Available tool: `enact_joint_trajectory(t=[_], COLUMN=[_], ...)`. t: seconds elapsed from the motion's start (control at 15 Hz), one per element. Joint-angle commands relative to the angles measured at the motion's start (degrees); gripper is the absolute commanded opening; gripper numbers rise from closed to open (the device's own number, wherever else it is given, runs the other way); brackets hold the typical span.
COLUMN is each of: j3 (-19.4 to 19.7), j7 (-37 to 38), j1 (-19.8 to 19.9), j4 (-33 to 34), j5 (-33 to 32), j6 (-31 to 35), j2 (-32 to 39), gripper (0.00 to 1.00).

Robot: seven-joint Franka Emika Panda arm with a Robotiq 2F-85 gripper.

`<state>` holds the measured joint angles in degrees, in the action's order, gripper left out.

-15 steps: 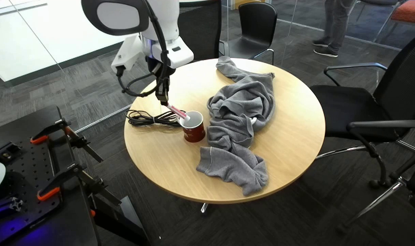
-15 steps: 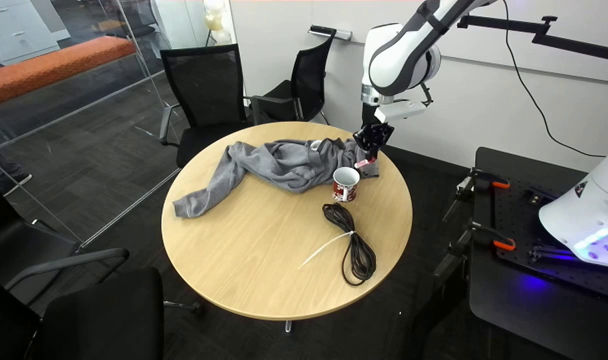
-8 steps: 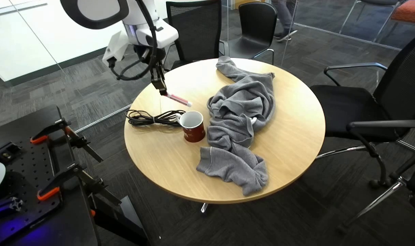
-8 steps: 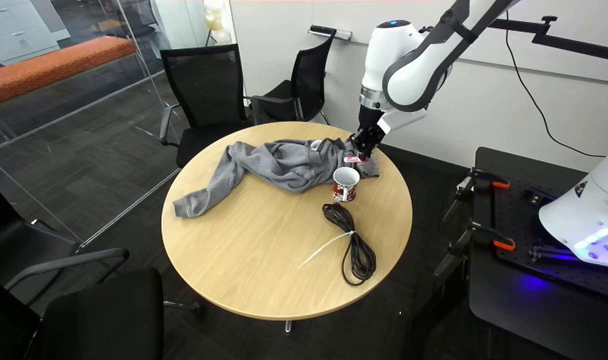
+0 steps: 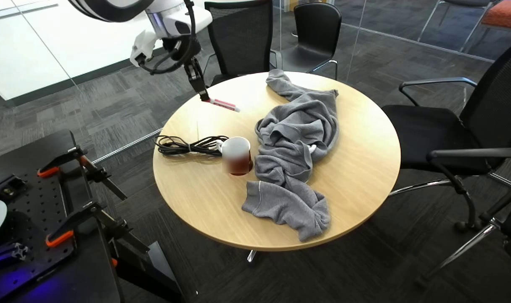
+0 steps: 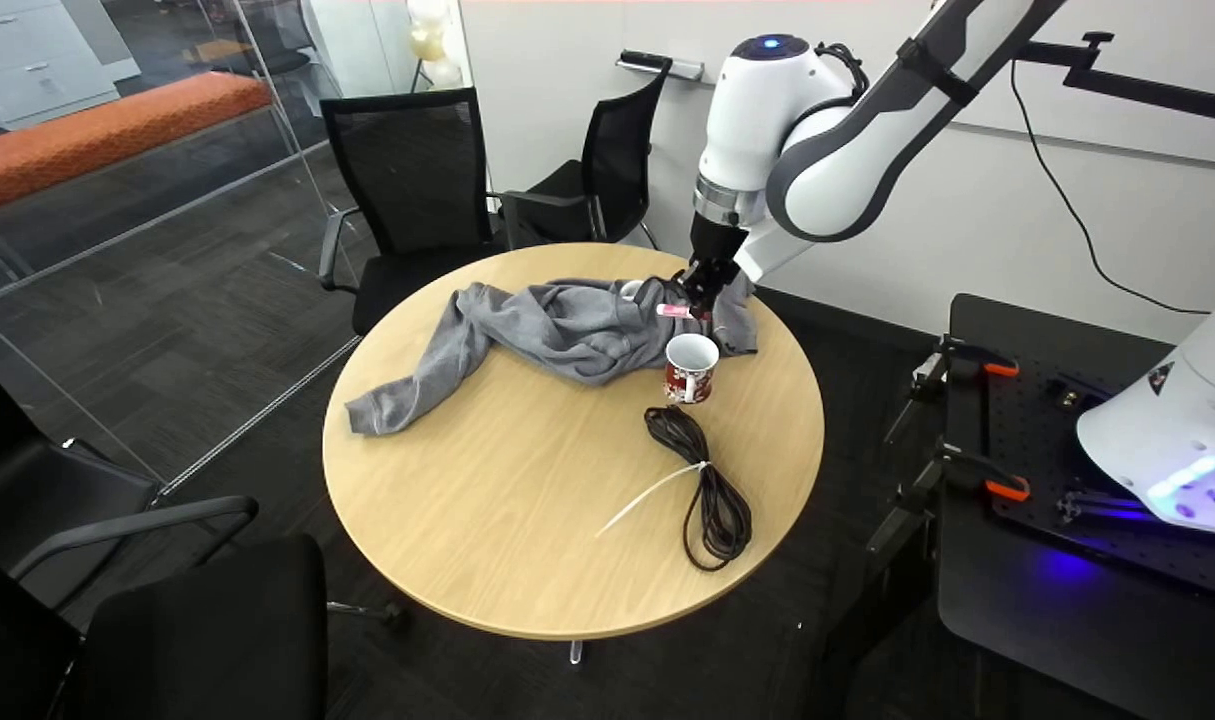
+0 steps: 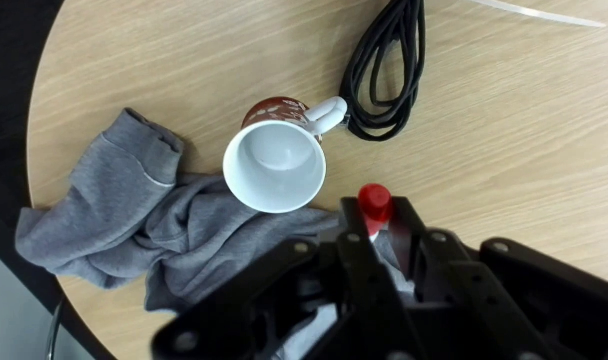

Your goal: Take the marker from the table then put it inside then out of the red cup and put it on the table

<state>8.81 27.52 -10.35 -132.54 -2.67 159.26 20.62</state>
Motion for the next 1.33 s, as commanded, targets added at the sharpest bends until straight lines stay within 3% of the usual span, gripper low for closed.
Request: enact_joint_trajectory(t=[0.0,0.07,0.13,0.6,0.67,1.27], j3=[1.4,1.9,0.0,0.7,0.7,1.8], j7=[2.3,3.1,0.3,1.3,1.3,0.3], j1=[-2.9,-3.7,-1.3,-2.4,-2.4,-9.5], j4=[1.7,1.9,1.1,1.2,1.2,7.1], j5=[-3.6,-4.8,-2.3,-3.6,-3.6,-12.9], j6=[-1.4,-2.5,-0.5,-0.8,-0.8,3.1], j2=[-0.2,0.0,0.0,0.2,0.2,6.7], gripper=[0.05,0.05,0.19,0.19,0.05,0.05])
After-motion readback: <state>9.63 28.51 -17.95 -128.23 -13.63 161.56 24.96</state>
